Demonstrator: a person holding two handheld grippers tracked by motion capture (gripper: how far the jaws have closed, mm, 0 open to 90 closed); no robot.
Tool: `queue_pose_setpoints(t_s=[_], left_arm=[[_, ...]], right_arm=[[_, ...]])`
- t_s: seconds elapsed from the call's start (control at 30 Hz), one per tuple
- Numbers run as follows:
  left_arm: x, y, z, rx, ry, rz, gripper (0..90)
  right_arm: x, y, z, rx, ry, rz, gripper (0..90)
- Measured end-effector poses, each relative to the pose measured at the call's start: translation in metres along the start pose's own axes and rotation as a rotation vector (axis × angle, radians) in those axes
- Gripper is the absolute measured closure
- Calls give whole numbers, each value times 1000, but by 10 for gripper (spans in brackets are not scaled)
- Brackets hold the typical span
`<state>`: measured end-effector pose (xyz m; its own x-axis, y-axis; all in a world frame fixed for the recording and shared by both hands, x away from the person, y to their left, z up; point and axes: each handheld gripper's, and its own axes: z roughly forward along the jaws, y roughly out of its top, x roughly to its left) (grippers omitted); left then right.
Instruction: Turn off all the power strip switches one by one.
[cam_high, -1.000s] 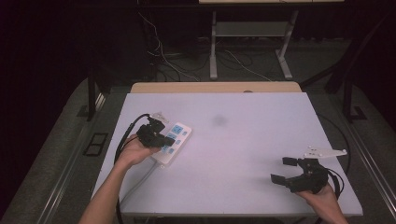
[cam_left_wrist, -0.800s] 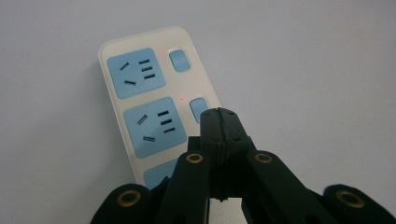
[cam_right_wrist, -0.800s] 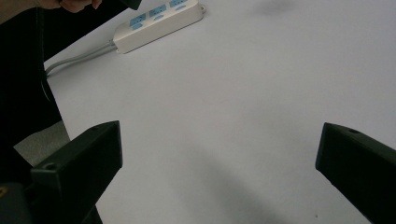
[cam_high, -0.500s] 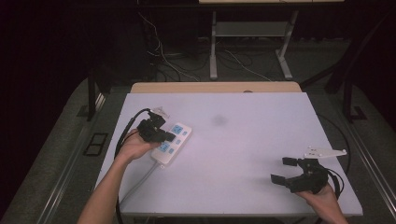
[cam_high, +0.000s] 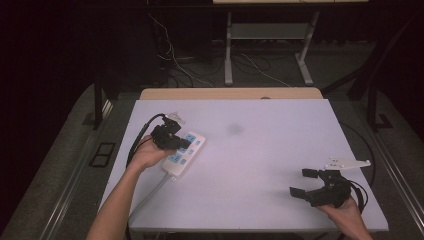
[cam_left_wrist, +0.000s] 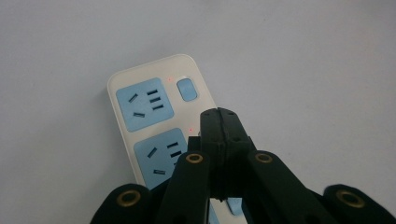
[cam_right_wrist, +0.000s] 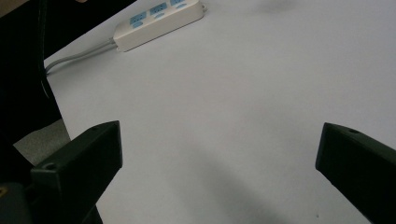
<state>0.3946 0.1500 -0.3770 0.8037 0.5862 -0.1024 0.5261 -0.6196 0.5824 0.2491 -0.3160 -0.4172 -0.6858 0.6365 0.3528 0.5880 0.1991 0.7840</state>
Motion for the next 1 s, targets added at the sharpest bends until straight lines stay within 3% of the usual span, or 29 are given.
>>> queue_pose_setpoints(t_s=[0.47, 1.0], left_arm=[[4, 1, 11, 7, 7, -9, 895], [4, 0, 25, 61, 0, 9, 894]], right_arm=[[0, 0, 0, 4, 0, -3, 3], [-1, 0, 0, 5, 0, -4, 3]])
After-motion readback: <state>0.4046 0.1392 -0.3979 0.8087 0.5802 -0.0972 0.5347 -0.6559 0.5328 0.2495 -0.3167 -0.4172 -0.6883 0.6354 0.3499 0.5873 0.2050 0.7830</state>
